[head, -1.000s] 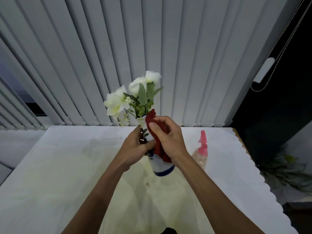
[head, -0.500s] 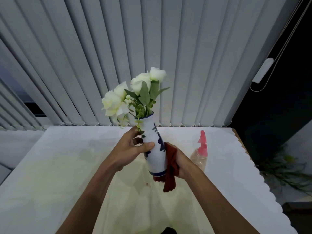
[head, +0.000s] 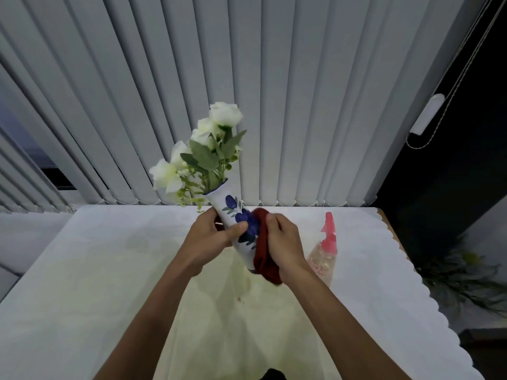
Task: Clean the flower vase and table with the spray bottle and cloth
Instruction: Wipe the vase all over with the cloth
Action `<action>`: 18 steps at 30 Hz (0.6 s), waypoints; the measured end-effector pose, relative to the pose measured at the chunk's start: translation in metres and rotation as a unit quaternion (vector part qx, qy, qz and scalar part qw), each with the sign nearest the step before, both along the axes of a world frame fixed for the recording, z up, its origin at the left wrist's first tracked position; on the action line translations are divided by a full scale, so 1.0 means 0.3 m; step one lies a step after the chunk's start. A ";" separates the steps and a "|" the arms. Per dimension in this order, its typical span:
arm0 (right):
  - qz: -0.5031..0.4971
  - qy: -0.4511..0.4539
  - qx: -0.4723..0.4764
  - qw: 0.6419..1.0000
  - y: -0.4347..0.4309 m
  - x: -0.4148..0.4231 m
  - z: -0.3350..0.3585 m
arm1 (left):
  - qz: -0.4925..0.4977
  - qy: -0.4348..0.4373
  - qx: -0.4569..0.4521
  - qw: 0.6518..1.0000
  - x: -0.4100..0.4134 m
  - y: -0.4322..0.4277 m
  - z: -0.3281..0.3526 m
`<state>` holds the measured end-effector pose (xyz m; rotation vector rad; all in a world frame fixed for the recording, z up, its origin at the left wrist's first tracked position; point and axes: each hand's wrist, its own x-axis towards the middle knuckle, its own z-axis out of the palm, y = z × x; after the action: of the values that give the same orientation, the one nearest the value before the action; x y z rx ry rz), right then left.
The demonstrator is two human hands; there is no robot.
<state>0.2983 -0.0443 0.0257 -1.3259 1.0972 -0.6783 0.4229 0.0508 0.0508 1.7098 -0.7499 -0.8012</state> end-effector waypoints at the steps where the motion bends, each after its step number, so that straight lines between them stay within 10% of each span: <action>1: 0.019 -0.018 -0.042 0.999 0.010 0.011 0.035 | -0.016 -0.008 0.004 1.000 -0.001 0.001 0.002; 6: 0.092 -0.080 -0.173 0.977 0.030 0.052 0.125 | -0.059 -0.068 -0.001 0.996 -0.025 -0.005 0.017; 11: 0.130 -0.013 -0.009 0.991 -0.049 0.035 0.096 | -0.097 -0.066 -0.006 0.993 -0.002 0.008 0.041; 18: 0.103 -0.070 -0.039 0.991 -0.006 0.049 0.121 | -0.108 -0.097 0.011 0.989 -0.004 0.000 0.036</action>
<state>0.3130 -0.0461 0.0619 -1.4138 0.8149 -0.6557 0.4218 0.0509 0.0616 1.7638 -1.0780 -0.7994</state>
